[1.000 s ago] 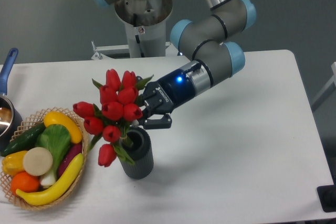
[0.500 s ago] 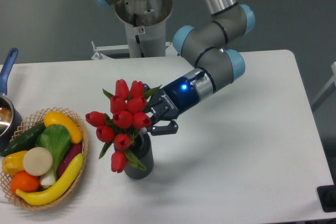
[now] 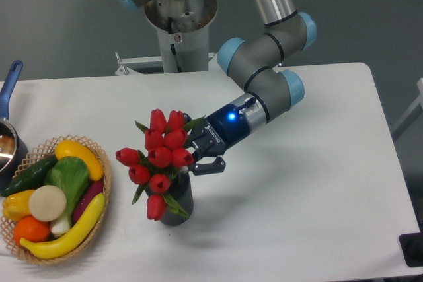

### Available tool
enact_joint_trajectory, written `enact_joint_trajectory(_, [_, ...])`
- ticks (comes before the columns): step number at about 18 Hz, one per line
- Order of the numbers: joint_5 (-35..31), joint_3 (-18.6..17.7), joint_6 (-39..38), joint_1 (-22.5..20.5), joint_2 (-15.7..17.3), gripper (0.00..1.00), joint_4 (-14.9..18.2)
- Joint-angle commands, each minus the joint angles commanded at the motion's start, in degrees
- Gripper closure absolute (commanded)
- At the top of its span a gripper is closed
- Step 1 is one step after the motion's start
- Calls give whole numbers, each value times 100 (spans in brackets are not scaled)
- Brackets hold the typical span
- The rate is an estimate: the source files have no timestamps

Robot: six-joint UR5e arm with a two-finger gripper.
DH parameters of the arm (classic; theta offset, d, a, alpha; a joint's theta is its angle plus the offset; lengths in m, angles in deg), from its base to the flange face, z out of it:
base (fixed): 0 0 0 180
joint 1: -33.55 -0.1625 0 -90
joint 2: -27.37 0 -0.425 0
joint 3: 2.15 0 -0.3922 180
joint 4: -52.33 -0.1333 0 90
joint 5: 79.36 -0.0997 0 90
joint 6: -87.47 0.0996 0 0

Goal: Insert the flowers into the vase
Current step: 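Push the tulip bunch down into the vase with the gripper, then open the gripper to release the tulips in the vase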

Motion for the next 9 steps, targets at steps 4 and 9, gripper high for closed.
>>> enact_joint_trajectory(4, [0, 61, 88, 0, -115, 53, 0])
enact_joint_trajectory(9, [0, 70, 334, -18, -159, 23, 0])
